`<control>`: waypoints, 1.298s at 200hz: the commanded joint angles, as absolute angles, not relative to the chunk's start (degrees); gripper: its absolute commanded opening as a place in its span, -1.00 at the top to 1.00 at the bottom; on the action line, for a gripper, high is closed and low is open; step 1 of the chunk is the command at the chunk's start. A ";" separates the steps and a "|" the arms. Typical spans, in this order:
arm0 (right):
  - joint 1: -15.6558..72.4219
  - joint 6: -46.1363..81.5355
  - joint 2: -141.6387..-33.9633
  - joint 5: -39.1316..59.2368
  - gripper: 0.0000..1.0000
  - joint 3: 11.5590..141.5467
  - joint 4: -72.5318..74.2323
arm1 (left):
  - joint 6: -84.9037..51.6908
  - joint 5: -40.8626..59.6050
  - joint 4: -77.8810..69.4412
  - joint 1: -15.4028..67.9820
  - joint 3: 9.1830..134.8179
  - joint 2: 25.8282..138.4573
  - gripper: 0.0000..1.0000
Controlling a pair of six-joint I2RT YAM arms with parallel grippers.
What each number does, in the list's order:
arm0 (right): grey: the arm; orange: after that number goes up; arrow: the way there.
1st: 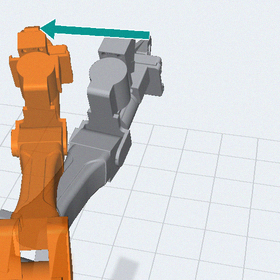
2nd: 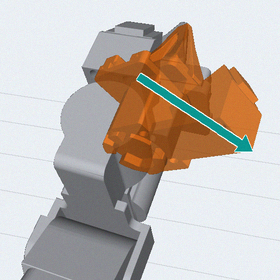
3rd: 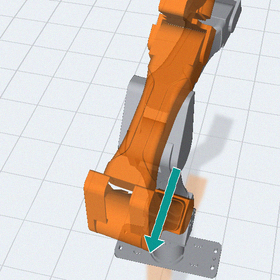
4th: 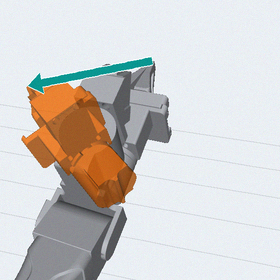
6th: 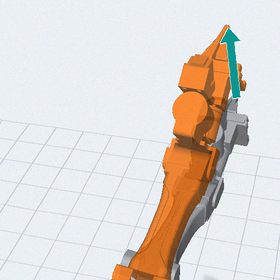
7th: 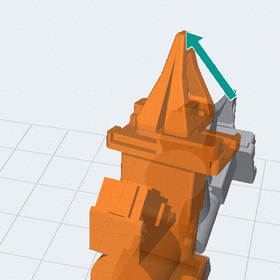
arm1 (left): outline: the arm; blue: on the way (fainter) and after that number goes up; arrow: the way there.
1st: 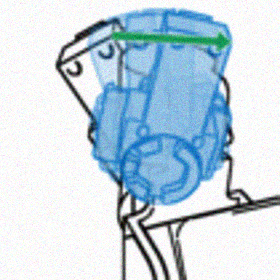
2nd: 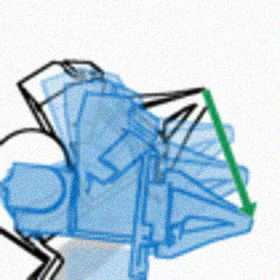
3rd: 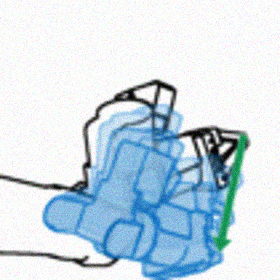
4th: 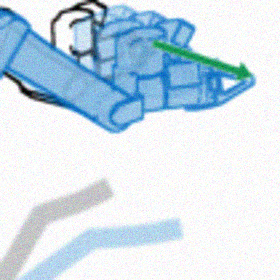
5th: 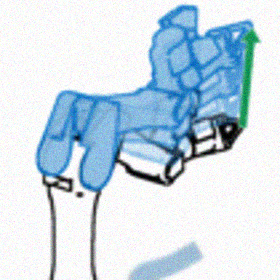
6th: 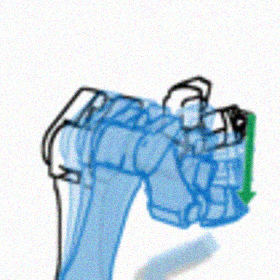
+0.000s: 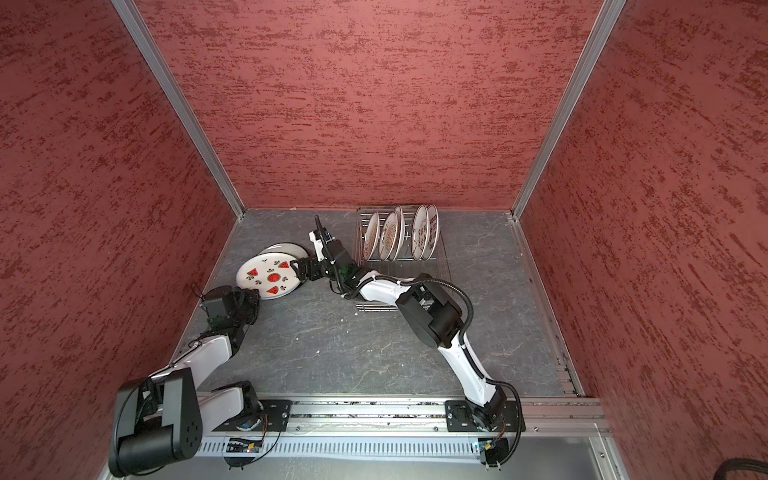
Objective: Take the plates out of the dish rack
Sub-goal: 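Lower the watermelon plate flat onto the white plate stack with the left gripper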
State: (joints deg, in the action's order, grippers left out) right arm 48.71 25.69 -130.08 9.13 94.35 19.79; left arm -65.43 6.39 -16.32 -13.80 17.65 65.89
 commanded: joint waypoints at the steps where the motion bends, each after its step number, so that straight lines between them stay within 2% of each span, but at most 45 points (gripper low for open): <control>1: 48.96 25.05 -130.69 8.48 -0.98 95.76 19.69 | -64.78 6.25 -23.53 -13.57 20.74 65.86 1.00; 66: 48.87 24.61 -130.84 8.63 -0.98 95.15 19.94 | -64.25 5.87 -23.49 -13.10 22.15 69.27 1.00; 85: 48.88 24.68 -130.95 8.61 -0.98 94.92 20.30 | -64.74 5.89 -23.69 -12.92 22.27 70.41 0.84; 133: 48.87 24.69 -130.96 8.68 -0.98 94.42 20.74 | -64.17 4.68 -20.72 -11.47 24.03 72.33 0.63; 214: 48.70 24.96 -130.70 9.19 -0.98 93.26 21.27 | -65.35 1.94 -16.97 -10.34 25.47 75.03 0.52; 241: 48.69 24.23 -130.78 8.99 -0.98 94.13 19.92 | -65.16 -0.03 -15.59 -9.70 25.93 75.41 0.45; 247: 48.69 23.95 -130.87 8.93 -0.98 94.51 19.34 | -65.13 -0.45 -15.49 -9.60 25.88 75.27 0.35; 259: 48.69 23.51 -130.96 8.88 -0.98 94.75 18.81 | -65.09 -1.12 -14.86 -9.57 26.19 75.32 0.33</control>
State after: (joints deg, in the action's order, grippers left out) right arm 48.71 25.12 -130.21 9.17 93.89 19.77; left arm -65.82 1.48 -14.41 -10.09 23.92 75.42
